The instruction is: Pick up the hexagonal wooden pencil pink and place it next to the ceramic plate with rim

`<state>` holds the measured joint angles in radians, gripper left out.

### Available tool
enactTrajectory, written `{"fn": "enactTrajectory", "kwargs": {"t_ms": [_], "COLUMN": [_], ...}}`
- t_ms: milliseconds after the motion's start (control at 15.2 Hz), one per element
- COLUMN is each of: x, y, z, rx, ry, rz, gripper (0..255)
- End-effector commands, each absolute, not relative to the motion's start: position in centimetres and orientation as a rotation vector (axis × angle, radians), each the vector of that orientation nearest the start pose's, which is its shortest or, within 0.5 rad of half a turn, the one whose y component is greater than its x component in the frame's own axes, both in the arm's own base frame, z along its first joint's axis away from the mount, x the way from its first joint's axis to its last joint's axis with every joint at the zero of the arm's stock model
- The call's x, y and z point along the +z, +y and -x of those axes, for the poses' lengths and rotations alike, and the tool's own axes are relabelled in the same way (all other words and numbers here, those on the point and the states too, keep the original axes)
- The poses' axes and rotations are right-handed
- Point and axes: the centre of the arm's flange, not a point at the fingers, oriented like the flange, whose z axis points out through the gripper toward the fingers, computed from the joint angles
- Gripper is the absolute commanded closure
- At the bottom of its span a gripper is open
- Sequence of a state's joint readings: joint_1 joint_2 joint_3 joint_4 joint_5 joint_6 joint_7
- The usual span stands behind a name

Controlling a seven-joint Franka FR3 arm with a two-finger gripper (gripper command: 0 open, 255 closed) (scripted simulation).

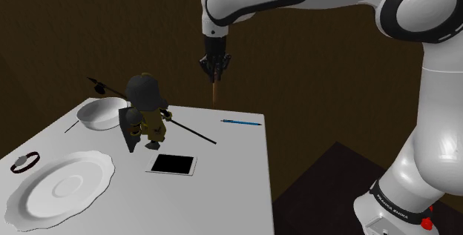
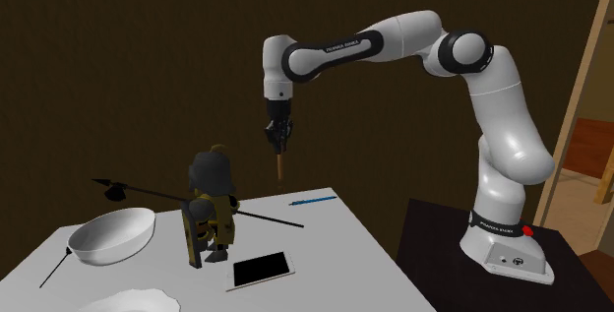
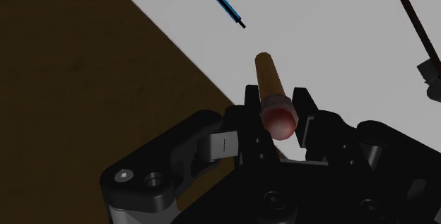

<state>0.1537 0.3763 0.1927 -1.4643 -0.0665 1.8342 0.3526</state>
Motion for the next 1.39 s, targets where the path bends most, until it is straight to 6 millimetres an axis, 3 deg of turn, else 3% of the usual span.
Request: {"fn": "enactTrajectory", "kwargs": {"t_ms": [0,1320], "x": [48.0,58.5], "y": [20.5,20.5], "z": [-64.1,-64.1], "rx": [0.003,0.003], "ry": [0.003,0.003], "rz": [3.136,3.136], "gripper": [255,255]}}
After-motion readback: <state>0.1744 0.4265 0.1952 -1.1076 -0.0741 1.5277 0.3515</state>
